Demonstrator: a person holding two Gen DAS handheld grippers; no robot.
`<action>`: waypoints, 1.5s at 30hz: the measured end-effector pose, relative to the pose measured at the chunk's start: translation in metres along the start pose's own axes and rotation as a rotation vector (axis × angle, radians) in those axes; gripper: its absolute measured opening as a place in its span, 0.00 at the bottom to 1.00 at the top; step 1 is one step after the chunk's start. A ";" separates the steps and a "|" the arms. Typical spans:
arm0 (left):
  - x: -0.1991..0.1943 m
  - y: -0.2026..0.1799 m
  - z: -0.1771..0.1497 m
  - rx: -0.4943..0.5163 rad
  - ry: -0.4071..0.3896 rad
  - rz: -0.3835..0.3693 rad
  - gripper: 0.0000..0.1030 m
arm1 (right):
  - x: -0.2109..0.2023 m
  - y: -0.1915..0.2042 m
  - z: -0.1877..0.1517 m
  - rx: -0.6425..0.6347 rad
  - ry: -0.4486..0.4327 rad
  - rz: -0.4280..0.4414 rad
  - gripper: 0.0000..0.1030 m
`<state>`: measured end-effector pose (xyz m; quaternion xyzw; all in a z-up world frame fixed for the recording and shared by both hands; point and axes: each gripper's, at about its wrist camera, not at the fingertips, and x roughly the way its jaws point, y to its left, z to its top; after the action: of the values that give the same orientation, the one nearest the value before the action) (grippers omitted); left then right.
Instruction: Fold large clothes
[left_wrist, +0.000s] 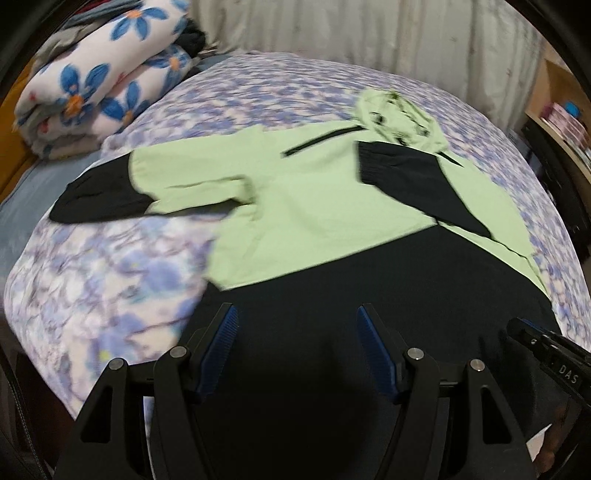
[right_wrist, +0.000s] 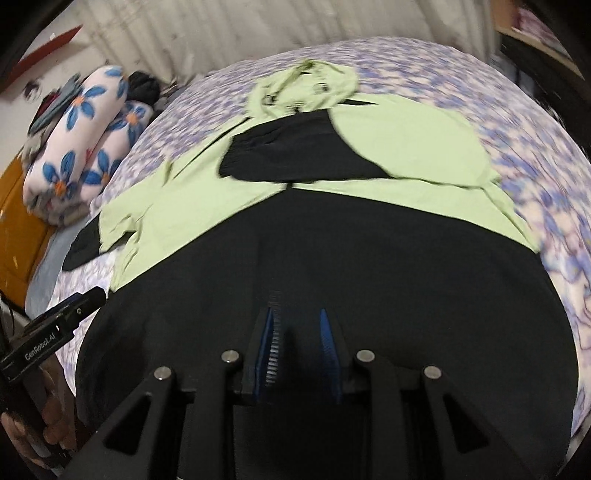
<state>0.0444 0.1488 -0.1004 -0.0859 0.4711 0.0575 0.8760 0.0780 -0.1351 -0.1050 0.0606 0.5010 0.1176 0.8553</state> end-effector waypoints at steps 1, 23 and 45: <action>0.000 0.010 -0.001 -0.013 0.001 0.006 0.64 | 0.002 0.008 0.001 -0.015 -0.002 0.002 0.26; 0.085 0.264 0.033 -0.532 0.002 -0.169 0.64 | 0.084 0.182 0.049 -0.265 0.003 0.096 0.25; 0.167 0.337 0.102 -0.672 -0.120 -0.150 0.05 | 0.171 0.256 0.098 -0.290 -0.008 0.160 0.25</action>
<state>0.1584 0.5025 -0.2171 -0.4005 0.3658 0.1497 0.8267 0.2083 0.1578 -0.1445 -0.0233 0.4689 0.2563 0.8450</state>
